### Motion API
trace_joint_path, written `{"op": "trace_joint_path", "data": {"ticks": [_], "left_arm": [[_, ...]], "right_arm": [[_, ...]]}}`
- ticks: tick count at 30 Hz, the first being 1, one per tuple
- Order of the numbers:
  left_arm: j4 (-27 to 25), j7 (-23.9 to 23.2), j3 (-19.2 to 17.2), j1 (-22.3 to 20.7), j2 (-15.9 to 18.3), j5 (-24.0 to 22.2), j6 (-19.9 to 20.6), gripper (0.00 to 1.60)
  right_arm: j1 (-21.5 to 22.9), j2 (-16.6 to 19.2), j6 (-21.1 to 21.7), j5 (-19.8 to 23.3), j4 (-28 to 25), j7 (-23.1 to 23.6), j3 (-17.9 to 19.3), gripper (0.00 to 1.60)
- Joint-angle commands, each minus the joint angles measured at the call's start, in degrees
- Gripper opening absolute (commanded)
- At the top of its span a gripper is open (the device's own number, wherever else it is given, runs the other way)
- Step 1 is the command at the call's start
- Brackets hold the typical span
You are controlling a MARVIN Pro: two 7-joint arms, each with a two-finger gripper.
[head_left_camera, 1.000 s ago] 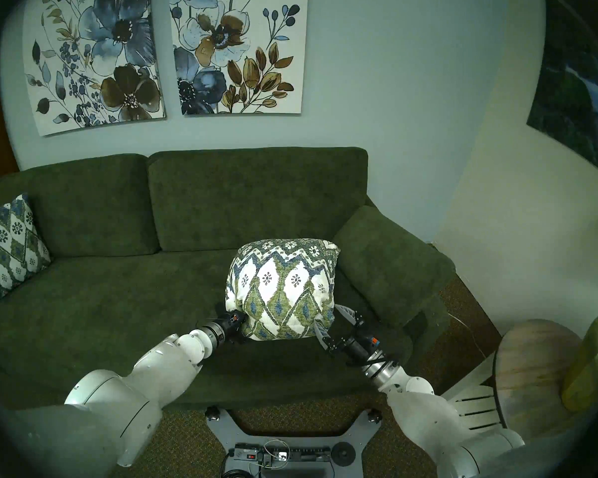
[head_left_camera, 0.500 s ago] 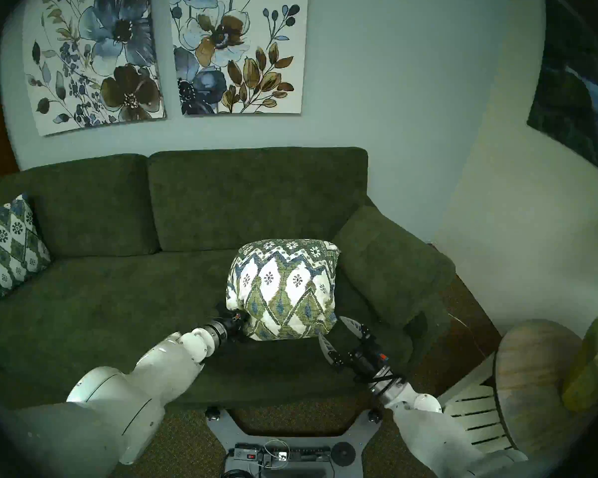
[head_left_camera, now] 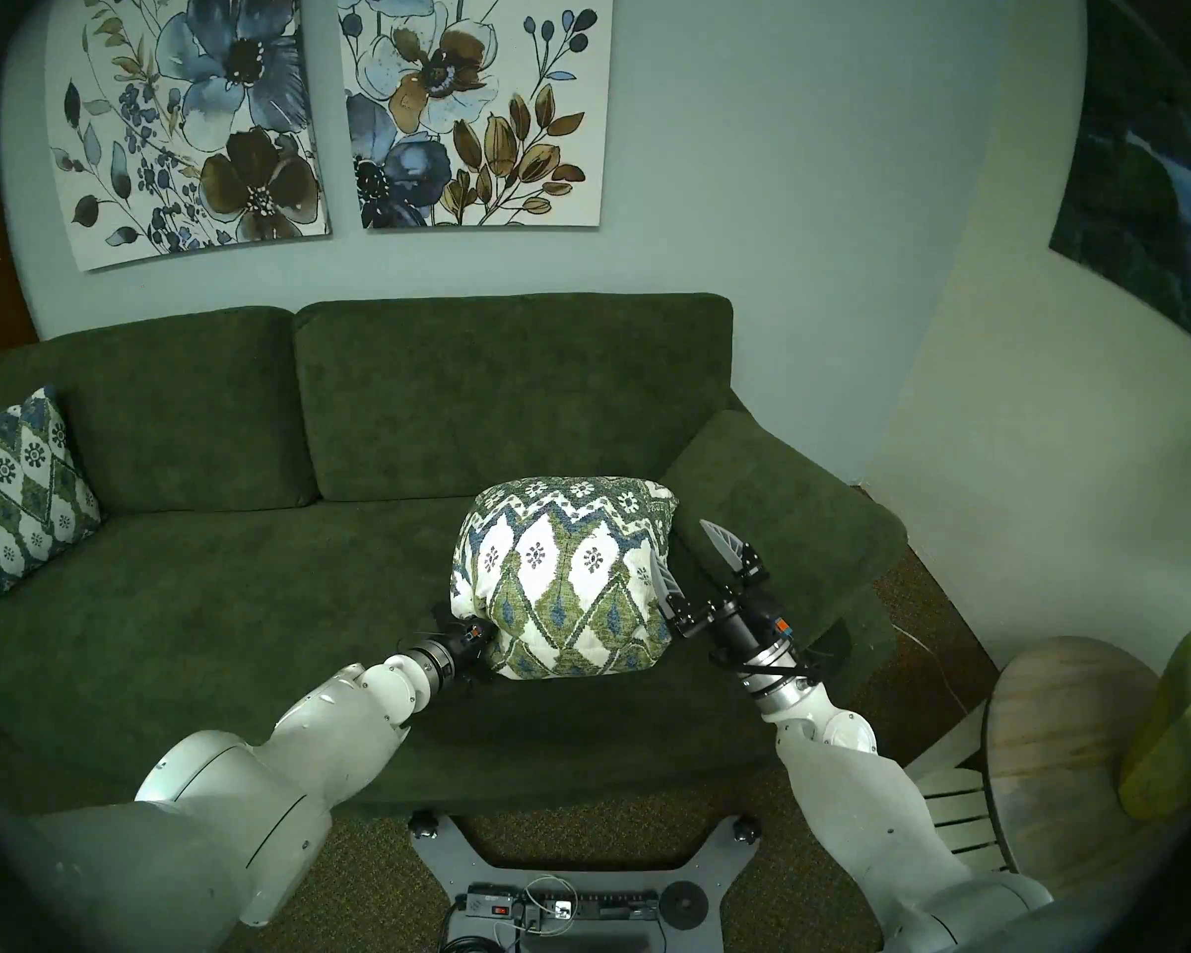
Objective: Fluff a cushion
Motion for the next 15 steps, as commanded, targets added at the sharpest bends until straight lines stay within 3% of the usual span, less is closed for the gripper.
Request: {"op": "trace_joint_path", "data": {"ticks": [1,7,15], "left_arm": [[-0.57,-1.52,1.76,0.46,-4.13,0.81,-0.29,0.00],[-1.42,-1.99,2.43,2.08,-3.90,0.68,-1.77,0.00],[-0.95,-0.80,1.76,5.92,0.38,0.02,-3.60,0.00]], "right_arm": [[2.08,-5.07,3.25,0.66,-7.30,0.94,-4.42,1.60],[8.10,-8.11,9.99,-0.44,-0.80,-3.14,-6.61,1.60],[9.22,-9.15,17.68,-2.40,9.99,-9.80,-7.29,1.60]]}}
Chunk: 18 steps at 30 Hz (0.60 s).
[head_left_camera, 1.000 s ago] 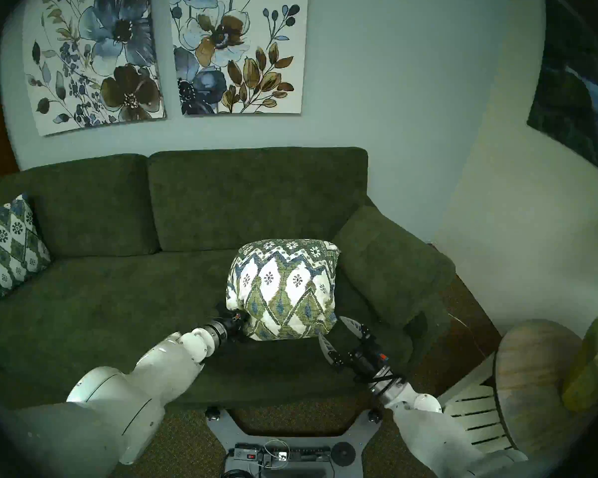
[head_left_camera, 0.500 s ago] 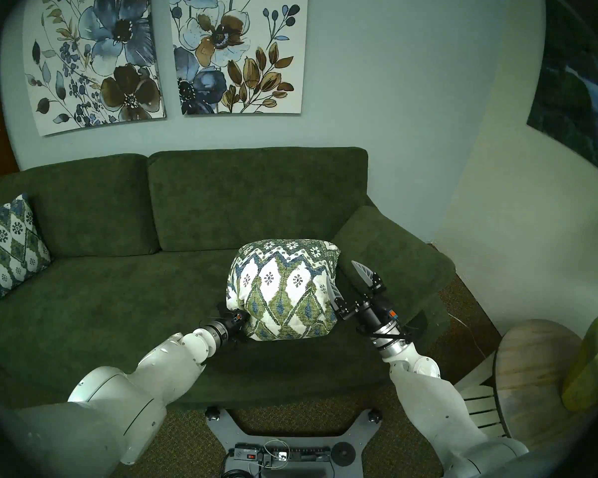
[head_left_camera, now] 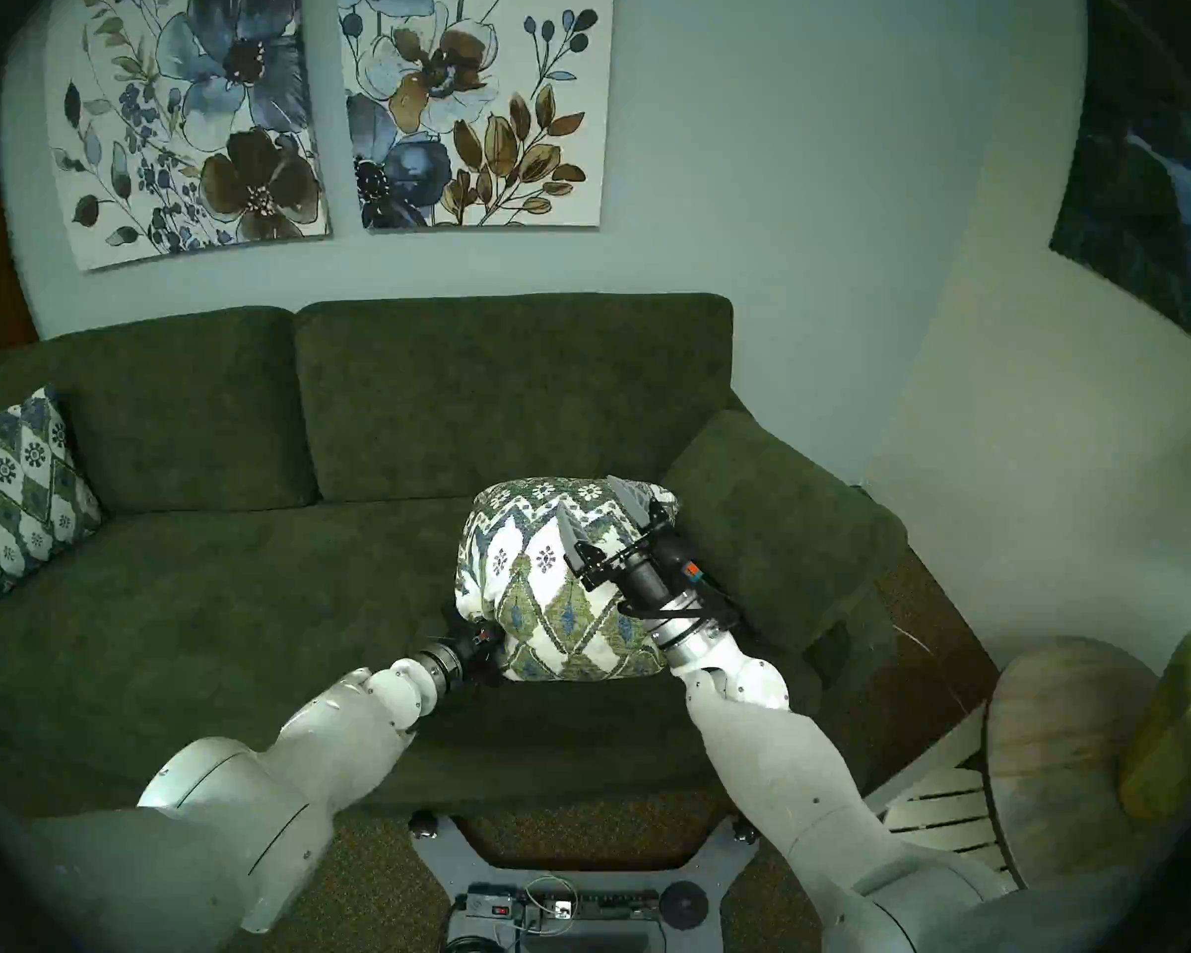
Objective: Fluff a cushion
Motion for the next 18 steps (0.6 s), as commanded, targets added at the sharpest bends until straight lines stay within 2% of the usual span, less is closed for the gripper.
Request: {"op": "trace_joint_path", "data": {"ticks": [1,2,8,9,11,18], "left_arm": [[0.73,-1.15,0.81,4.71,0.54,0.11,-1.41,0.00],[1.01,-0.90,0.67,4.96,1.10,0.07,-1.42,0.00],[1.80,0.08,0.27,6.69,3.67,-0.15,-3.12,0.00],[1.89,0.15,0.27,6.98,3.96,-0.16,-3.40,0.00],[2.03,0.32,0.23,7.63,4.68,-0.20,-4.20,0.00],[2.12,0.68,0.02,9.35,6.71,-0.48,-7.37,0.03]], "right_arm": [[3.16,-1.44,5.23,-1.29,7.96,-4.54,-0.11,1.60],[2.41,-1.12,5.83,-1.30,7.55,-4.95,-0.05,1.60],[2.98,-2.54,8.36,-2.40,15.72,-8.06,-0.95,1.60],[2.39,-2.60,8.79,-2.57,15.44,-8.54,-1.12,1.60],[2.55,-3.16,9.32,-2.84,18.37,-9.42,-1.46,1.60],[1.93,-3.85,10.09,-3.60,23.69,-11.61,-2.81,1.60]]}}
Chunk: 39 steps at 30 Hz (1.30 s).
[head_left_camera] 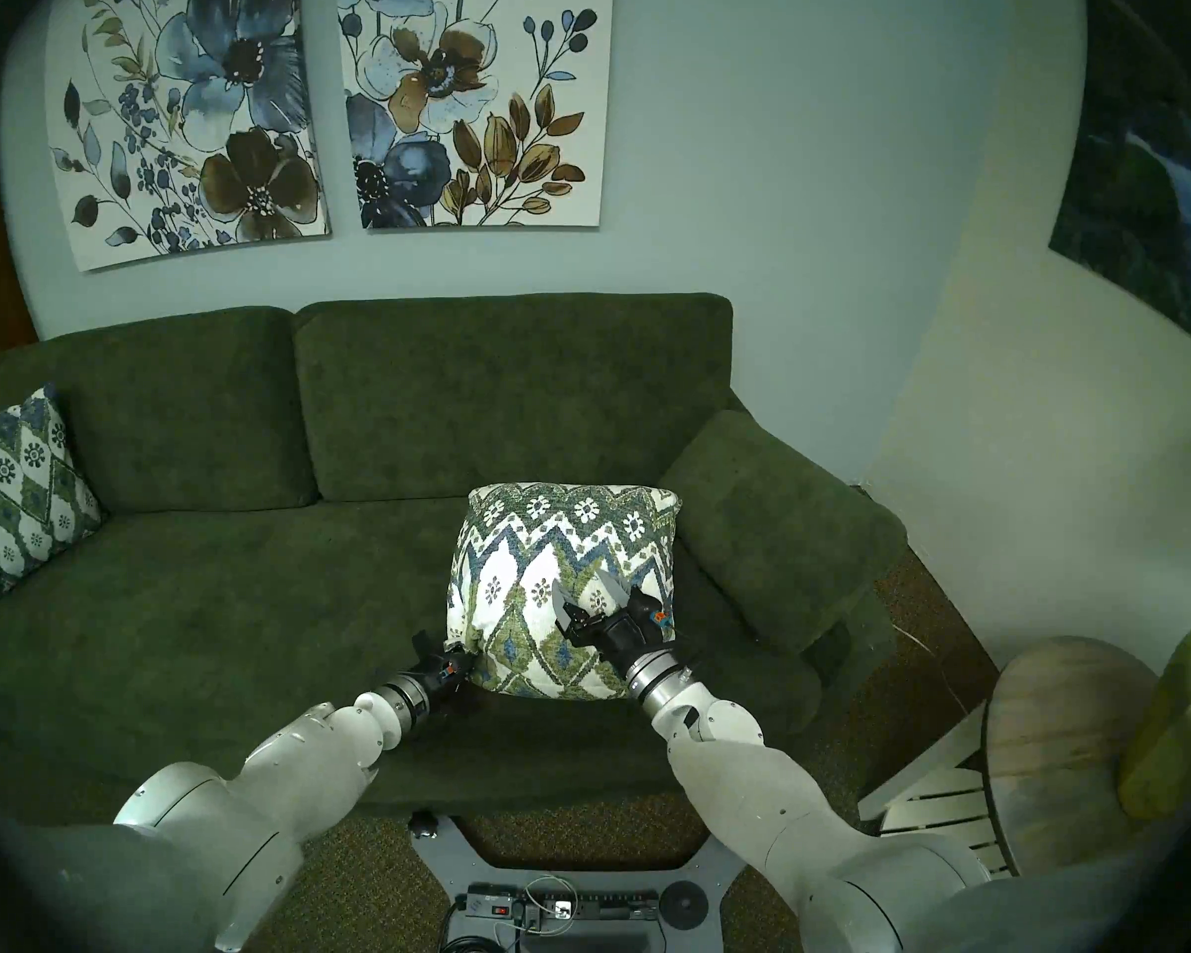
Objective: Fluff a cushion
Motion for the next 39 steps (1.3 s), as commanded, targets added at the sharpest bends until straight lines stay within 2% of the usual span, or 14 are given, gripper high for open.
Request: {"op": "trace_joint_path", "data": {"ticks": [1,2,12,20,27,33,36,39], "left_arm": [[1.66,-0.61,0.14,4.71,2.32,-0.15,-1.06,1.52],[1.63,-0.60,0.18,4.92,2.50,-0.14,-1.51,1.60],[-0.66,-0.13,0.28,4.98,3.89,-0.15,-6.87,1.60],[-5.45,0.47,0.34,2.89,3.77,0.09,-11.26,1.60],[-9.01,0.52,1.32,2.69,3.50,1.18,-13.37,1.60],[-9.77,0.98,0.99,2.93,6.24,1.79,-13.41,1.60],[-9.14,1.63,0.32,3.82,9.73,2.20,-12.92,1.60],[-8.76,1.91,-0.02,4.28,11.26,2.39,-12.74,1.60]], "right_arm": [[-0.66,-1.23,1.87,-0.97,5.82,-2.34,-1.35,1.60],[-0.65,-1.24,1.85,-0.99,6.35,-2.53,-1.47,1.60],[-0.12,-1.64,0.73,-1.48,9.96,-4.28,-2.61,1.60],[-0.05,-1.46,-1.02,-1.52,11.06,-4.70,-3.34,1.60],[0.36,-1.61,-2.37,-1.50,12.04,-5.38,-3.75,1.60],[0.80,-1.83,-3.19,-1.41,12.51,-6.03,-3.72,1.60],[1.07,-1.92,-3.83,-1.38,13.00,-6.50,-3.78,1.60],[1.28,-1.89,-4.02,-1.40,13.25,-6.60,-3.95,1.60]]}}
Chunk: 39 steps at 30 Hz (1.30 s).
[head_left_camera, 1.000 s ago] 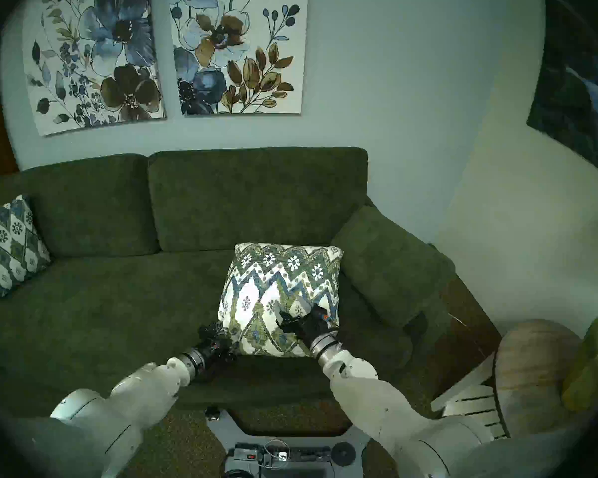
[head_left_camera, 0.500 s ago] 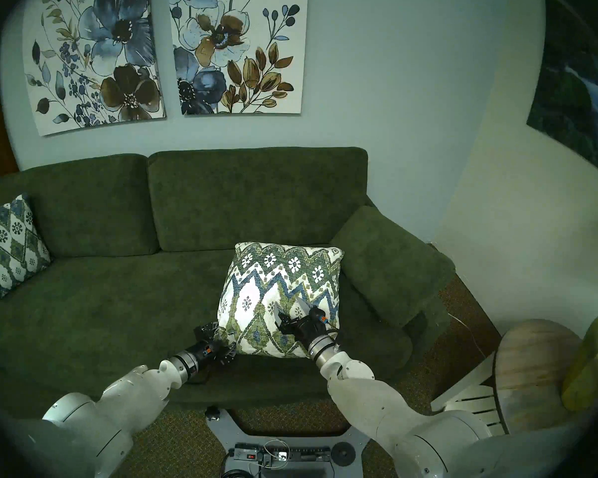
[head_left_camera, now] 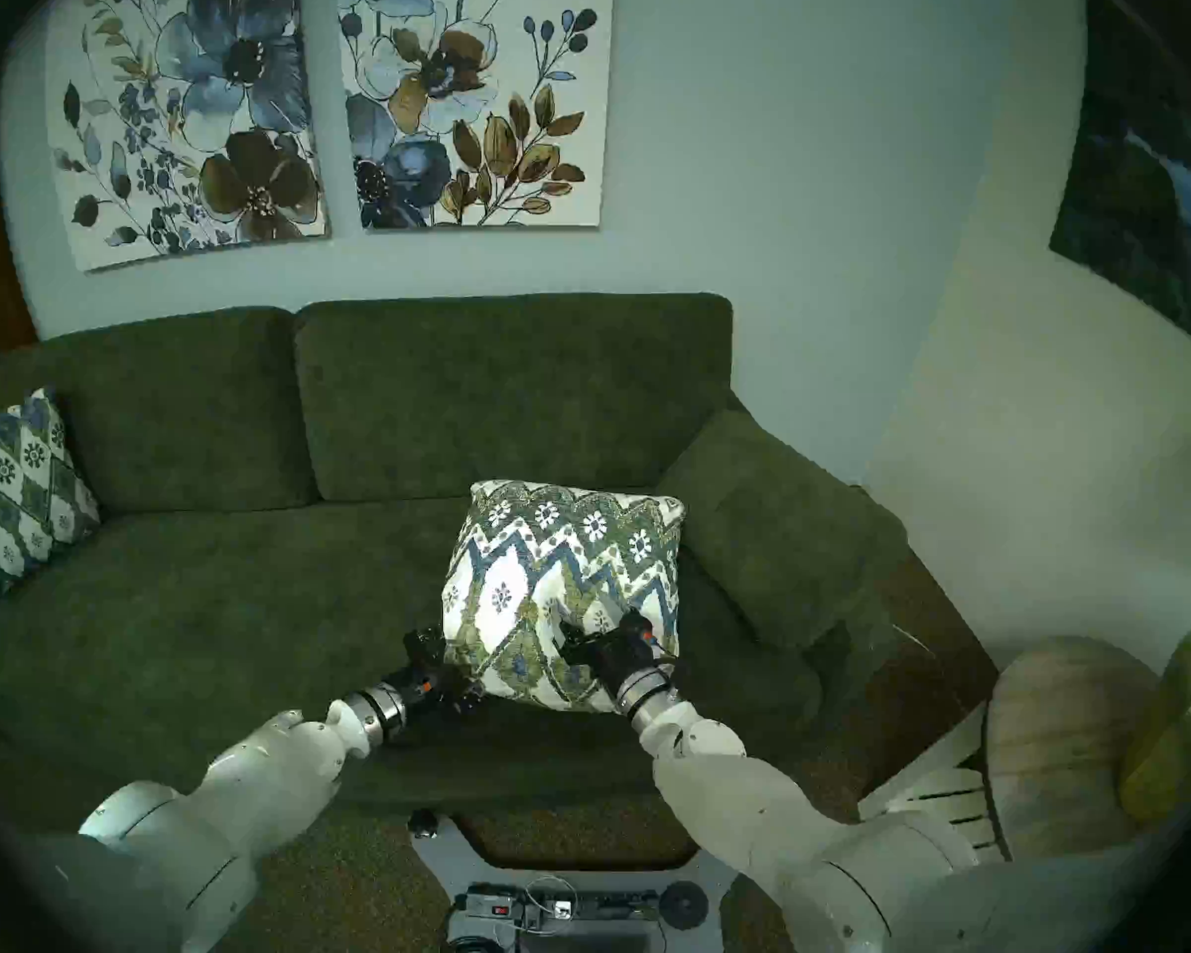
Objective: Fluff a cushion
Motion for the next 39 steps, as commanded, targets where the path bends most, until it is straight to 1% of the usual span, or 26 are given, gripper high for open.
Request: {"op": "trace_joint_path", "data": {"ticks": [1,6,10,14,19,26,33,36,39], "left_arm": [[-0.68,1.28,-1.48,0.72,5.63,0.14,-1.00,1.60],[-0.76,2.12,-2.47,1.60,8.37,0.60,-1.48,1.60],[-1.90,3.03,-3.43,1.41,10.04,0.79,-2.56,1.60],[-3.30,3.52,-3.82,1.19,10.48,0.94,-3.71,1.60],[-6.65,4.19,-4.30,-0.44,10.45,1.10,-5.63,1.60],[-12.18,4.64,-4.67,-2.66,10.39,1.60,-5.63,1.60],[-16.19,4.89,-5.73,-4.15,12.46,2.26,-5.63,1.60],[-17.74,4.63,-5.90,-4.21,13.14,2.72,-5.63,1.60],[-17.90,3.69,-5.11,-2.70,13.10,3.51,-5.63,1.60]], "right_arm": [[-1.96,-0.30,1.67,-0.92,3.84,-0.82,-1.22,1.60],[-1.13,-0.79,1.31,-1.18,4.41,-0.97,-2.18,1.60],[-0.41,-1.09,1.08,-1.36,4.88,-1.14,-3.06,1.60],[0.02,-1.33,0.89,-1.43,5.23,-1.37,-3.61,1.60],[0.64,-1.51,0.60,-1.46,5.85,-1.87,-4.34,1.60],[1.01,-1.81,-0.01,-1.35,6.76,-2.97,-4.90,1.60],[1.21,-1.69,-0.70,-0.99,7.52,-4.29,-4.72,1.60],[1.47,-1.85,-0.85,-0.98,8.03,-4.97,-4.83,1.60],[2.33,-2.22,-0.36,-1.26,9.10,-5.76,-5.32,1.60]]}}
